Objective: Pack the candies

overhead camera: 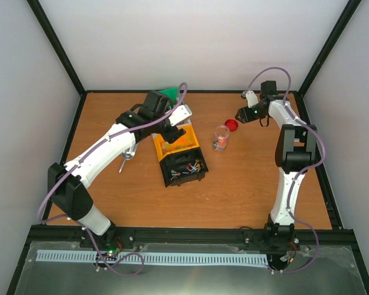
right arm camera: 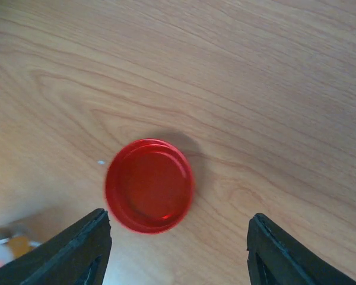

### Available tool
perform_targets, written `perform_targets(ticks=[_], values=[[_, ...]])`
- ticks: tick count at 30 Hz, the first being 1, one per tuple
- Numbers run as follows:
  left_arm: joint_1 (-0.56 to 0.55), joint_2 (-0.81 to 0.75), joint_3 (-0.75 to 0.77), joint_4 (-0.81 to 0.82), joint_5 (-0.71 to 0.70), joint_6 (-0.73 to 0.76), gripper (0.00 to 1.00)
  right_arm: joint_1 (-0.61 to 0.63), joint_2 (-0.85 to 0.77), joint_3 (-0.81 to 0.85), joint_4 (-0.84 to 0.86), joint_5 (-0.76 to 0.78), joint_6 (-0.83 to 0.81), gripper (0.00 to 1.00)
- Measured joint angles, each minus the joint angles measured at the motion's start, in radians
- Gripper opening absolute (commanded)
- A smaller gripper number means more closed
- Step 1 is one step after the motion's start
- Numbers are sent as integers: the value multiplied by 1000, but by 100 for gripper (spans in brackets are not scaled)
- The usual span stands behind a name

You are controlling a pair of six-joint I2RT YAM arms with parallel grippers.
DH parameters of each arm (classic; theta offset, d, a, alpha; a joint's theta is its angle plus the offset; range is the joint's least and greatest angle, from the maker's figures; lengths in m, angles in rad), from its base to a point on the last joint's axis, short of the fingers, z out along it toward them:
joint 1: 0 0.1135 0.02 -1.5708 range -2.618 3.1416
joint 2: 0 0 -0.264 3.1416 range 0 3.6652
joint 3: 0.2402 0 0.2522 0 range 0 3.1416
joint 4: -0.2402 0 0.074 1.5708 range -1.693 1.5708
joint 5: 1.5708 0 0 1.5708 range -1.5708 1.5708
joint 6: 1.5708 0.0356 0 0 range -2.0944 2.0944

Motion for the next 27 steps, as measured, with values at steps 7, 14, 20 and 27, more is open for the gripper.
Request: perform_targets(ticks=[7,14,20,27], values=[[2,17,6,-16,5,0,74,6,122,125,-16,82,-1,55],[3,34,16,-18,4,0,74,45,175,144,-14,167,-19,47],[4,34,16,-18,4,0,74,83,221,144,-13,245,-42,37],[4,34,16,-18,4,0,74,95,224,148,-8,274,-57,6]])
